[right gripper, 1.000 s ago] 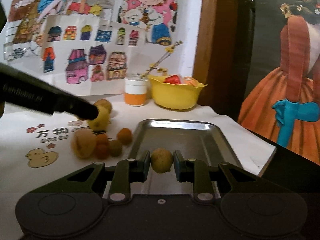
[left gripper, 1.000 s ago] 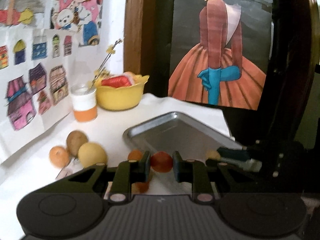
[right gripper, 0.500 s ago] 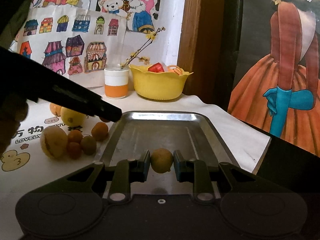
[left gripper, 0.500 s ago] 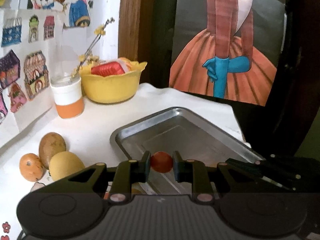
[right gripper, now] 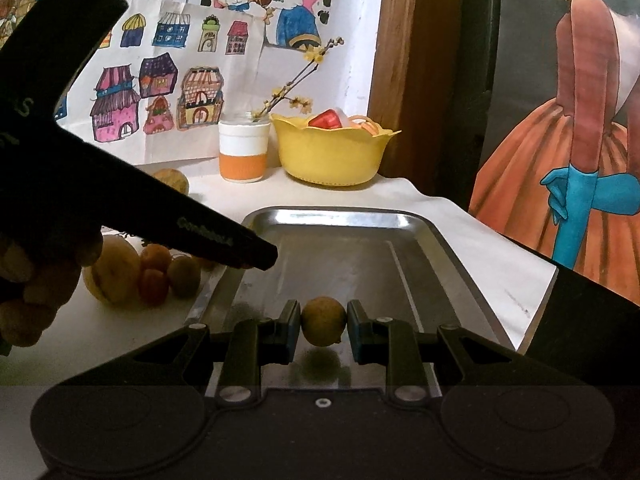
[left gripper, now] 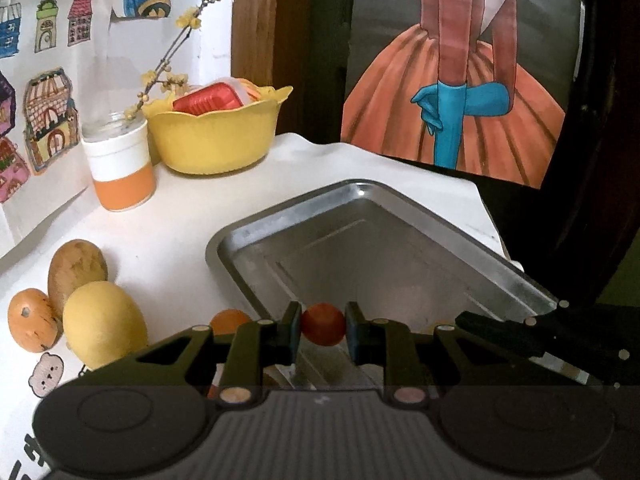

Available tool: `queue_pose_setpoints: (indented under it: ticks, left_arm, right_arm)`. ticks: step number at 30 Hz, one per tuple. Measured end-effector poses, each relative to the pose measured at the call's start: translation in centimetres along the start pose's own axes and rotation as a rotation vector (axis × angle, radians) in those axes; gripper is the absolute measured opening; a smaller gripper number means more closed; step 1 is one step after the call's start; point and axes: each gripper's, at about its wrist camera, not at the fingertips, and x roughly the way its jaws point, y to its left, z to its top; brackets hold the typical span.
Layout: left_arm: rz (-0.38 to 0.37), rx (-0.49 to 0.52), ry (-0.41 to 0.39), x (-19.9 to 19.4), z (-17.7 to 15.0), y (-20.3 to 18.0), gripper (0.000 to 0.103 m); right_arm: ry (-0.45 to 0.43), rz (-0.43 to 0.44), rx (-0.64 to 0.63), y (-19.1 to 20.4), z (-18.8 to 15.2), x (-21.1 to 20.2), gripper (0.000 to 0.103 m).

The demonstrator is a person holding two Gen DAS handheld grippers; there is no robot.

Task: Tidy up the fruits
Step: 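Carry both fruits over the steel tray while the right tool opens to drop the tan fruit, then open the left tool to drop the red fruit into the tray while the right tool withdraws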

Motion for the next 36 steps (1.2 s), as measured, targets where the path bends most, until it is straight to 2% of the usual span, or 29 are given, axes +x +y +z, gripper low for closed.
queue_pose_setpoints:
  ticks: [17,21,24,26,28,32,36]
  left_arm:
    - [0.005,-0.017,0.057,0.7,-0.3,-0.1,0.025]
    - [0.002,-0.035,0.057,0.1,-0.2,0.0,0.029]
    - [-0.002,-0.048,0.046,-0.5,0.0,0.0,0.045]
    - [0.000,-0.059,0.030,-1.2,0.1,0.1,0.060]
    - [-0.003,-0.070,0.011,-2.0,0.3,0.2,0.065]
    - [0.006,-0.091,-0.037,-3.9,0.7,0.3,0.088]
    - [0.019,-0.106,-0.093,-6.2,0.8,0.4,0.098]
  right_arm:
    - [0.018,0.007,0.012,-0.2,-0.3,0.3,0.029]
    - [0.014,0.004,0.021,-0.2,-0.2,0.0,0.041]
    - [0.000,-0.005,0.031,-0.4,-0.1,-0.6,0.055]
    - [-0.014,-0.014,0.038,-0.5,0.0,-1.2,0.066]
    - [-0.033,-0.027,0.044,-0.5,0.2,-1.9,0.074]
    - [-0.077,-0.052,0.062,-0.8,0.6,-3.8,0.088]
    - [-0.131,-0.070,0.075,-0.9,1.2,-6.1,0.100]
